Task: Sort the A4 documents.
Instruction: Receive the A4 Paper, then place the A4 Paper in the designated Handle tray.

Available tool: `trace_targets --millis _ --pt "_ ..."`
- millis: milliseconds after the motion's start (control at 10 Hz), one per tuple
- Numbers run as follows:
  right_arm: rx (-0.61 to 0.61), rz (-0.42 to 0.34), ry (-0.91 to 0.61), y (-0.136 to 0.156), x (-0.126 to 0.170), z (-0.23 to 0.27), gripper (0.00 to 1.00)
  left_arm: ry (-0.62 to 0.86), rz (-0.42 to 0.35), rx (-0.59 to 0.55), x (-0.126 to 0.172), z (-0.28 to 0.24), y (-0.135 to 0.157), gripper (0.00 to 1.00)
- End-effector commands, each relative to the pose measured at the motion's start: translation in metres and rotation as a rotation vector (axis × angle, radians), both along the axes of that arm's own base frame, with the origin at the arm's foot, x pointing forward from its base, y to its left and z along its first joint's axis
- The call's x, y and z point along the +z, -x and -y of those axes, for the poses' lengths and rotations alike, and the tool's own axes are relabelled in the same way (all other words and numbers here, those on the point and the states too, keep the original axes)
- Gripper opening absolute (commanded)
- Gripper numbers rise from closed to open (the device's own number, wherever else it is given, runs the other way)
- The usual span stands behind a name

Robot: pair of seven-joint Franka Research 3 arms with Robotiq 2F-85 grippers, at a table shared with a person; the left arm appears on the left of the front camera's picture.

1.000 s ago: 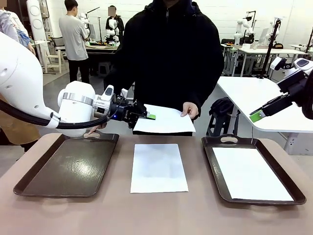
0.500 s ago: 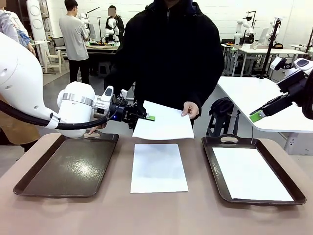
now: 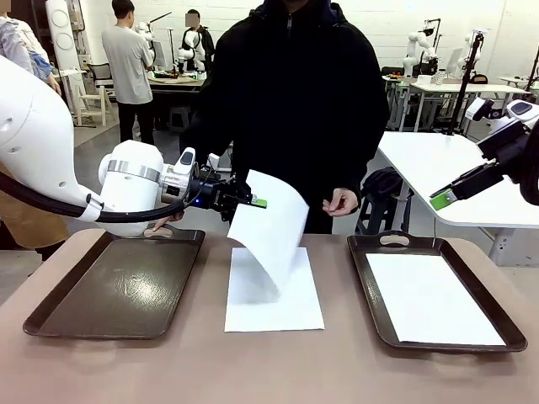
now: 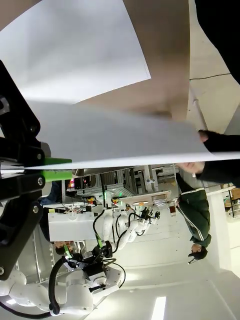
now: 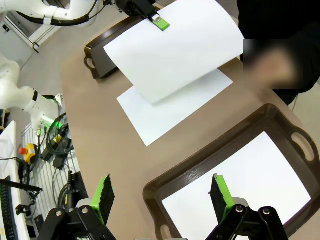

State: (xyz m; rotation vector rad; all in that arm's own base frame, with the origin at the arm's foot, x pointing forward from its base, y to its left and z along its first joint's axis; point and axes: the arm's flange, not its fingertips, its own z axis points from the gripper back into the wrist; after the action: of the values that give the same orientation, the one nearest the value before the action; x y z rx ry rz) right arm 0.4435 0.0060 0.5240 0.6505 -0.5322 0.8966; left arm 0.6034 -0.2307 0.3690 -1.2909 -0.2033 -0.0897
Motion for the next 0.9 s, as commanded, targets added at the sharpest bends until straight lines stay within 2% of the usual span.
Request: trace_targets --millis 0,800 --pt "-0.004 0.001 -0.004 0.0000 -0.0015 -0.0012 1.00 0.000 -0.001 0.000 -0.0002 0.0000 0.0000 0.00" --pt "-0.004 0.001 -0.004 0.0000 -0.0015 -0.0012 1.00 0.000 -0.001 0.000 -0.0002 0.0000 0.0000 0.00"
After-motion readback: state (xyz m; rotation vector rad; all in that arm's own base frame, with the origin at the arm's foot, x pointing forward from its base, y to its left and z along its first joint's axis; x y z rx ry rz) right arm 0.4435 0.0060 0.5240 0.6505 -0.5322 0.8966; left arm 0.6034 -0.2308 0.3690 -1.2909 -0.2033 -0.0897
